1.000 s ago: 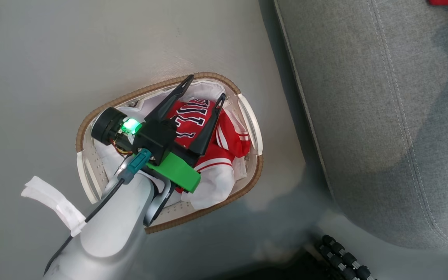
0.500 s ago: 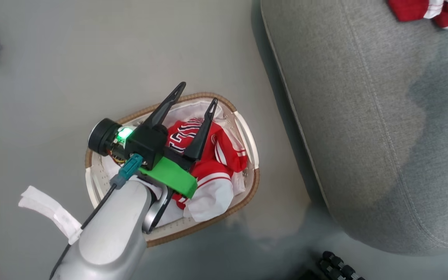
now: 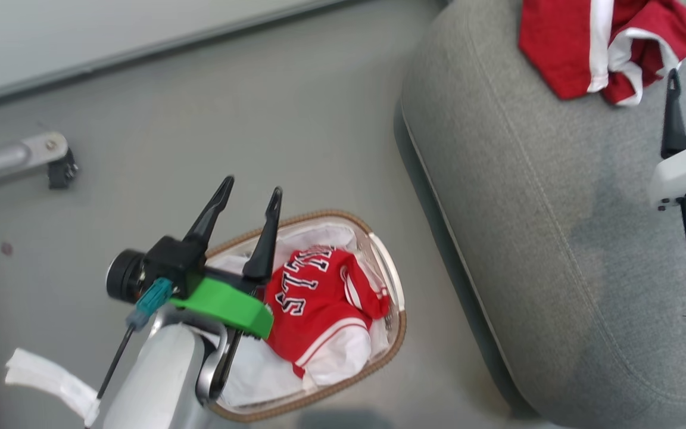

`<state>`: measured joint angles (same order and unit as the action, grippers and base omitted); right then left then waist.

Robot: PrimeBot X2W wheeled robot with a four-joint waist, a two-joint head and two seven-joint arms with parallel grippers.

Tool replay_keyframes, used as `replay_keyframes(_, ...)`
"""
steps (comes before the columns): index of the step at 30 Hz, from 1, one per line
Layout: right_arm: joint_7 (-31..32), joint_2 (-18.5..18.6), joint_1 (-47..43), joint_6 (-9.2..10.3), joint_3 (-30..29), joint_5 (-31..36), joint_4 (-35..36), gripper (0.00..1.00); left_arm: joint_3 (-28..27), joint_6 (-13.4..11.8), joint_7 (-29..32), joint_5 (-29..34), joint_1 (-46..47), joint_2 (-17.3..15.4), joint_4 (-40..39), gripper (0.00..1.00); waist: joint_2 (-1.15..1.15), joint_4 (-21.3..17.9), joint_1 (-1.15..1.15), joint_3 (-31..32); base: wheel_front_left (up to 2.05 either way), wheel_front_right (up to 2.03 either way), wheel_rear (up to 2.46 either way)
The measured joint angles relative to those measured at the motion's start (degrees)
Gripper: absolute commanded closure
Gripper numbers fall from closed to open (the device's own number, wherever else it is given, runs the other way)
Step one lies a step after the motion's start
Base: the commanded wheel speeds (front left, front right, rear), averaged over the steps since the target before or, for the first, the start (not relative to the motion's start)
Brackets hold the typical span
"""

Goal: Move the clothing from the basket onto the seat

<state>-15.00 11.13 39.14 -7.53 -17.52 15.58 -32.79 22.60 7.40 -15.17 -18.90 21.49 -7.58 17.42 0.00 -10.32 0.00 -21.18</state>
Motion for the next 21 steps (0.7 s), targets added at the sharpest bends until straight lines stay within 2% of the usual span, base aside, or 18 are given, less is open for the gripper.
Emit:
replay_keyframes(7,0.0,-1.79,-3.09,0.0,6.49,-3.13,2.42,0.0,-5.43,0.0,0.0,0.05,-6.34,1.12,0.09,0.0,0.0,1.56,0.0,7.49,0.0,0.0,0.0)
replay_keyframes(11,0.0,-4.41,-5.99,0.0,10.05,-5.25,4.05,0.0,-8.82,0.0,0.0,0.12,-9.65,1.83,0.04,0.0,0.0,2.8,0.0,11.0,0.0,0.0,0.0)
replay_keyframes(17,0.0,-7.43,-11.99,0.0,12.93,-8.39,6.6,0.0,-13.28,0.0,0.0,0.12,-14.31,3.26,0.07,0.0,0.0,5.05,0.0,14.86,0.0,0.0,0.0)
replay_keyframes(21,0.0,-8.2,-15.99,0.0,14.63,-10.31,8.14,0.0,-15.59,0.0,0.0,0.31,-16.57,3.63,0.2,0.0,0.0,6.73,0.0,16.61,0.0,0.0,0.0)
